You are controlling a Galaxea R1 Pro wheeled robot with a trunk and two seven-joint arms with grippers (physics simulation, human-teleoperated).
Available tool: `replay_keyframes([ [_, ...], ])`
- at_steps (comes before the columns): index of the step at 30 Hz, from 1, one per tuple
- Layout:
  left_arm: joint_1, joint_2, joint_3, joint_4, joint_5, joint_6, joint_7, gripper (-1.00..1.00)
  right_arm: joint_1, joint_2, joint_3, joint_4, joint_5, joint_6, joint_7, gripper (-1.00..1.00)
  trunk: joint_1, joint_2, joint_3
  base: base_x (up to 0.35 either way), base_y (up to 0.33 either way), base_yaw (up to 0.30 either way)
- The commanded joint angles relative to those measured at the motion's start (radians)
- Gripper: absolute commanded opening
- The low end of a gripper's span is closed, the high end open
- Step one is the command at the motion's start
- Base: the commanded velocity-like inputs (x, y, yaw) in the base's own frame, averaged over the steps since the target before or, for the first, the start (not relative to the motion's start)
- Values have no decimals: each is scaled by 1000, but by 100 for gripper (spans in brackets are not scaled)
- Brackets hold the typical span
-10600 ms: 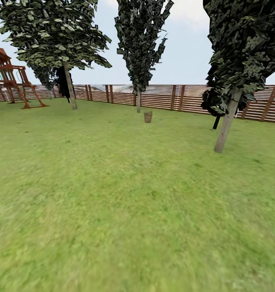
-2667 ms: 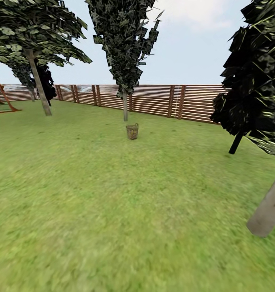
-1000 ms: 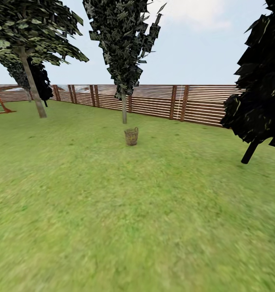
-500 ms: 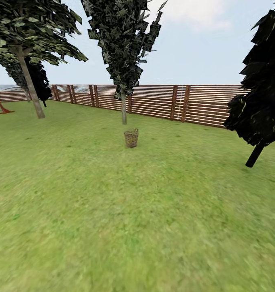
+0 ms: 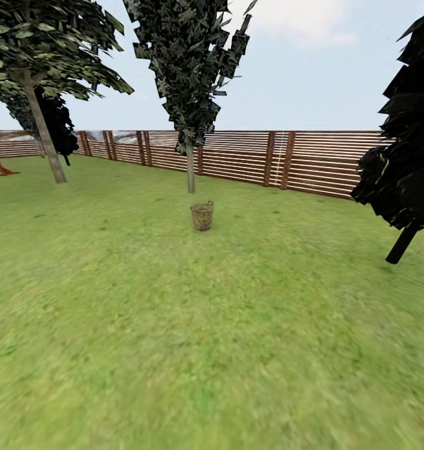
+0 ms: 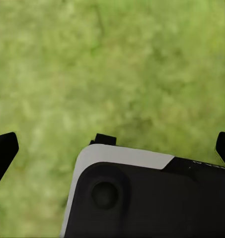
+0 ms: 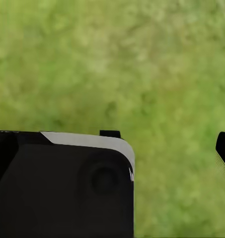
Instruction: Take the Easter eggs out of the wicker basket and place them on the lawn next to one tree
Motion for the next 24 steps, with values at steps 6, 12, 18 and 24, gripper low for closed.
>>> replay_keyframes([
  [6,0,0,0,3,5,-3,-1,100,-1,0,4,1,3,-2,-7,100,1,-1,-1,333,0,0],
  [12,0,0,0,3,5,3,-1,100,-1,2,2,-71,2,-8,-8,100,1,-1,-1,333,0,0],
  [18,0,3,0,3,6,3,-1,100,-1,-9,-2,-222,3,-9,-10,100,1,-1,-1,333,0,0],
  [24,0,3,0,3,7,3,-1,100,-2,-8,-8,-379,1,-4,-19,100,1,-1,-1,333,0,0],
])
